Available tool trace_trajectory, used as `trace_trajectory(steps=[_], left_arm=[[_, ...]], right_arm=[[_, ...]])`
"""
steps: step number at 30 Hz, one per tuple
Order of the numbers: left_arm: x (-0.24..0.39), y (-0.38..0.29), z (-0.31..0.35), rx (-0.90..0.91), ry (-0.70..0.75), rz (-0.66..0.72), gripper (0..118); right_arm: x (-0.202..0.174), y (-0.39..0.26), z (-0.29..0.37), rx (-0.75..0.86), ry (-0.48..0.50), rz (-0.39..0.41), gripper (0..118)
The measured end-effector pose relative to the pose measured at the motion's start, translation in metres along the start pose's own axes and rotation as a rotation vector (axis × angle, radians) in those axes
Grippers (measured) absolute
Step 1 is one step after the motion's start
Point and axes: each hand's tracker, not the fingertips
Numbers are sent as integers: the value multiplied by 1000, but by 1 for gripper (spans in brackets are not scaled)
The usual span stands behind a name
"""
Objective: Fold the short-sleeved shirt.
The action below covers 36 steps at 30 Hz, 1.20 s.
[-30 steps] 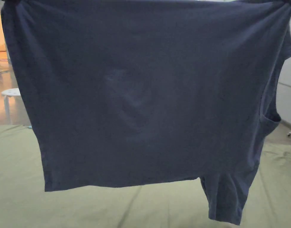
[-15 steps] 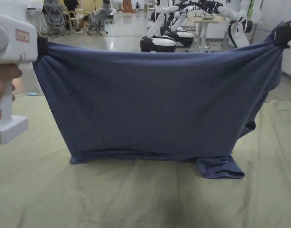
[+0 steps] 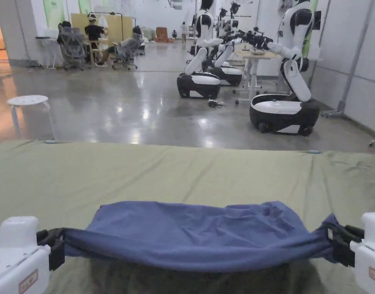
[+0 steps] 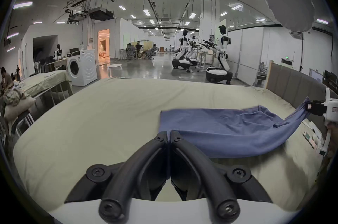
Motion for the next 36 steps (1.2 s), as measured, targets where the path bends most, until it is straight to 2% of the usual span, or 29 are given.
trace_trajectory(steps=[6,12,14,17,22,23,24,25,26,27,31,33,34,36], left_arm=[[-16,-74,96,-67,-17,-21,1],[-29,-124,166,-119,-55,-20,1],[-33,-139,179,-139,-65,-25,1],[-35,-157,183,-179,-66,-41,1],[-34,-174,184,-203,-84,-9,6],[-34,-177,186,-196,-85,-3,11],[-30,-178,187,-187,-66,-6,33],[-29,-177,188,-190,-60,-8,79],[-28,-173,192,-205,-57,-7,110],[-30,-170,202,-184,-51,3,117],[-22,-139,246,-37,-9,35,117],[-25,-125,284,30,-26,65,117],[-23,-121,296,38,-27,69,117],[-18,-118,325,62,-40,70,117]], right_arm=[[-2,-74,112,-58,21,-13,4],[-12,-130,181,-114,29,14,4],[-12,-146,191,-144,26,6,4],[-15,-166,196,-172,3,59,4],[-14,-187,191,-227,-9,19,4],[-15,-189,191,-231,-26,30,9],[-17,-191,192,-238,-42,65,30],[-17,-191,192,-241,-43,63,84],[-14,-192,193,-260,-28,41,113],[-12,-186,203,-213,-22,18,118],[-25,-154,237,-100,-60,26,116],[-33,-135,260,-50,3,29,109],[-38,-128,270,-9,1,51,89],[-54,-116,293,95,-49,57,19]])
